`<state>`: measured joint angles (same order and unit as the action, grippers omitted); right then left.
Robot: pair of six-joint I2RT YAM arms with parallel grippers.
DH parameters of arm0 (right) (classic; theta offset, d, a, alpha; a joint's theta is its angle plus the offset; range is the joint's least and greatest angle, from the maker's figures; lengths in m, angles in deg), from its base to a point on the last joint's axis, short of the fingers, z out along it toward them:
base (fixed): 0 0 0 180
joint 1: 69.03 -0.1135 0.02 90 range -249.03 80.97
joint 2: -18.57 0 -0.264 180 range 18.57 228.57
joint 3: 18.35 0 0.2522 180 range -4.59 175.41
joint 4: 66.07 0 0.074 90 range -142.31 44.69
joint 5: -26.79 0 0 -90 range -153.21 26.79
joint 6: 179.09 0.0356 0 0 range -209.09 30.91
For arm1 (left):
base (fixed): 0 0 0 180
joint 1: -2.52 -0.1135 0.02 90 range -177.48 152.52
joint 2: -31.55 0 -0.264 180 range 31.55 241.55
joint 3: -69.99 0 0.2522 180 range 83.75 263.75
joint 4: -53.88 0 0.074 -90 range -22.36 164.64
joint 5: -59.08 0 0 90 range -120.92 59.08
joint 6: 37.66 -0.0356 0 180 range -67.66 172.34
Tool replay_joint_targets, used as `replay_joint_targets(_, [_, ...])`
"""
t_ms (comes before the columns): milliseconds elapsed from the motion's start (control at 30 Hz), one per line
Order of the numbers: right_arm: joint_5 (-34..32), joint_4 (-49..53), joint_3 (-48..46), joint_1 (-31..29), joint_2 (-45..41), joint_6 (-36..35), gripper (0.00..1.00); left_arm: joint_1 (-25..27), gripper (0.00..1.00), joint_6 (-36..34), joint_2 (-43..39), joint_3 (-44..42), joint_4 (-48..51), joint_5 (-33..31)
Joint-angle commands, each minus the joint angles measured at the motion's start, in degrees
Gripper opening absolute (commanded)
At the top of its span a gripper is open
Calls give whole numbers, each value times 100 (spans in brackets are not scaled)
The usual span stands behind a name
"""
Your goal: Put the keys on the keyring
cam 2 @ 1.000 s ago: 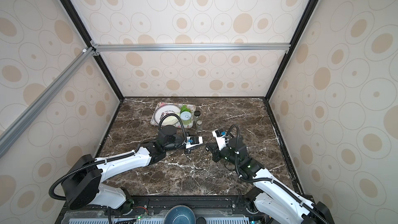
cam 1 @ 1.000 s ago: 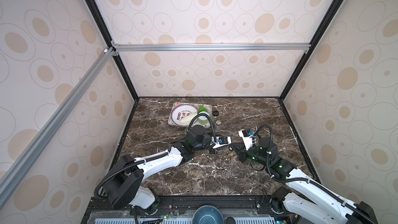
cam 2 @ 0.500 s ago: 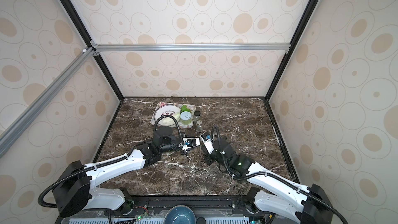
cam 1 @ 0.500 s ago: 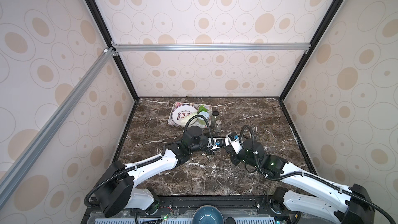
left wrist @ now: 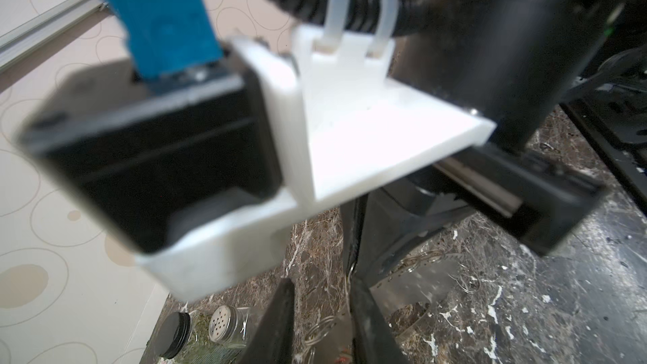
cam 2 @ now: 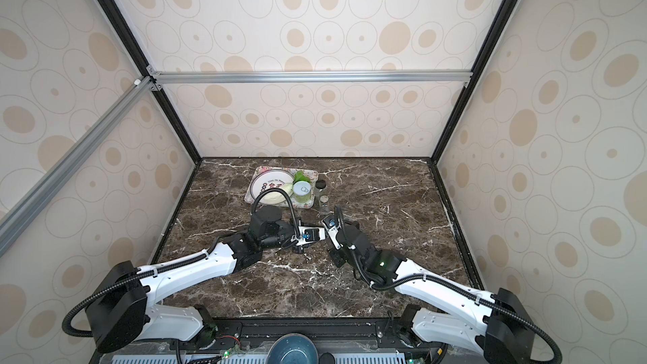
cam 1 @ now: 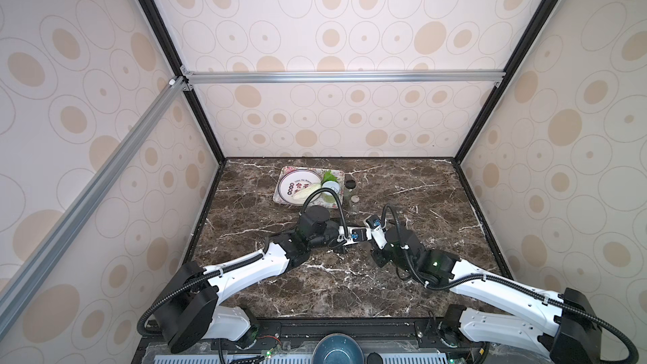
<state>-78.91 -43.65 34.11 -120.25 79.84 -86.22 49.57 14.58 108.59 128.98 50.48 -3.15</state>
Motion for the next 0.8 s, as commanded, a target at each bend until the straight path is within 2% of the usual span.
replay_joint_targets(0, [-145, 95, 204, -4, 10, -72, 0, 46, 28, -171, 1, 92, 72, 12])
replay_joint_targets(333, [-4, 96, 150, -7, -226, -259, 0, 40, 28, -198, 199, 252, 311, 43])
replay_joint_targets(767, [406, -240, -65, 164, -362, 0, 0, 37, 28, -181, 143, 162, 151, 176])
